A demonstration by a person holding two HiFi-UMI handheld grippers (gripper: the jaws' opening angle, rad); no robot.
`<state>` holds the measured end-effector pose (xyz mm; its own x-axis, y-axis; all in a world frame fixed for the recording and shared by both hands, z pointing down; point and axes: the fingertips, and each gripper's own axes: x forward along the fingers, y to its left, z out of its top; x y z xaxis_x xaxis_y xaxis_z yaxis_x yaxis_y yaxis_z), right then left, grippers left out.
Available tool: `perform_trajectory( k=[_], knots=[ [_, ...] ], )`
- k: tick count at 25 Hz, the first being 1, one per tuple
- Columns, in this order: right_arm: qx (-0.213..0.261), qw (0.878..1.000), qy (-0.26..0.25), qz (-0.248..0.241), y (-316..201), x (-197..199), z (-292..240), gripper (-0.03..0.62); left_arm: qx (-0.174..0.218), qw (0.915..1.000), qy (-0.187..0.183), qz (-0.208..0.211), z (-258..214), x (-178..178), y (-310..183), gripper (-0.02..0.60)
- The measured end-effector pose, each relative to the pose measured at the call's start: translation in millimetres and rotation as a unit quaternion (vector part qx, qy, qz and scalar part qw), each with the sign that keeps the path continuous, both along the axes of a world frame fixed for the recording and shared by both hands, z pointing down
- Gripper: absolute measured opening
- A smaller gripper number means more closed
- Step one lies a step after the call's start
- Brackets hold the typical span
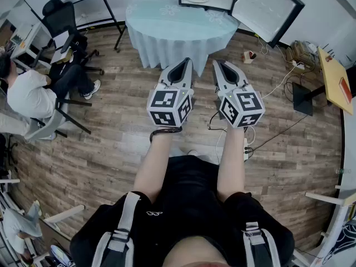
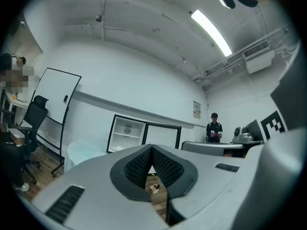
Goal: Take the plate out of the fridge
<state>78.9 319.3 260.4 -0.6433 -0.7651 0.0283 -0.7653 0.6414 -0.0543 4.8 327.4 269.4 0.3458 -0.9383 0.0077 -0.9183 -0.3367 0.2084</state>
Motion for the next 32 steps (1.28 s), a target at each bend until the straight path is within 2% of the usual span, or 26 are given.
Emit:
perform_trajectory(
  k=[8,13,16,22,28,32],
  knots=[
    [0.01,1.0,-0.024,-0.003,-18.4,12.5,-4.4,0.006,-0.002,1.0,-0.002,0.001,5.4,6.7,-17.6,-0.002],
    [-0.003,0.998,-0.063,0.006,-30.1,31.9,-5.6,0.006,-0.014,0.9998,0.017,0.001,6.6,8.9,-22.1,-0.002],
    [-0.018,0.996,-0.086,0.002,-35.7,31.4,2.8,0.006,-0.024,0.9996,0.015,0.0,14.6,5.0,-24.6,-0.002],
    [-0.033,0.996,-0.079,-0.009,-54.7,19.9,14.8,0.006,-0.049,0.9985,0.023,-0.005,30.8,-2.6,-48.7,-0.002],
    [-0.051,0.994,-0.093,0.029,-81.3,58.4,34.6,0.006,-0.064,0.9975,0.023,0.021,48.0,23.9,-77.9,-0.002],
    [-0.058,0.992,-0.093,0.06,-104.6,77.3,44.1,0.006,-0.079,0.996,0.026,0.031,60.6,28.1,-100.1,-0.002]
  ],
)
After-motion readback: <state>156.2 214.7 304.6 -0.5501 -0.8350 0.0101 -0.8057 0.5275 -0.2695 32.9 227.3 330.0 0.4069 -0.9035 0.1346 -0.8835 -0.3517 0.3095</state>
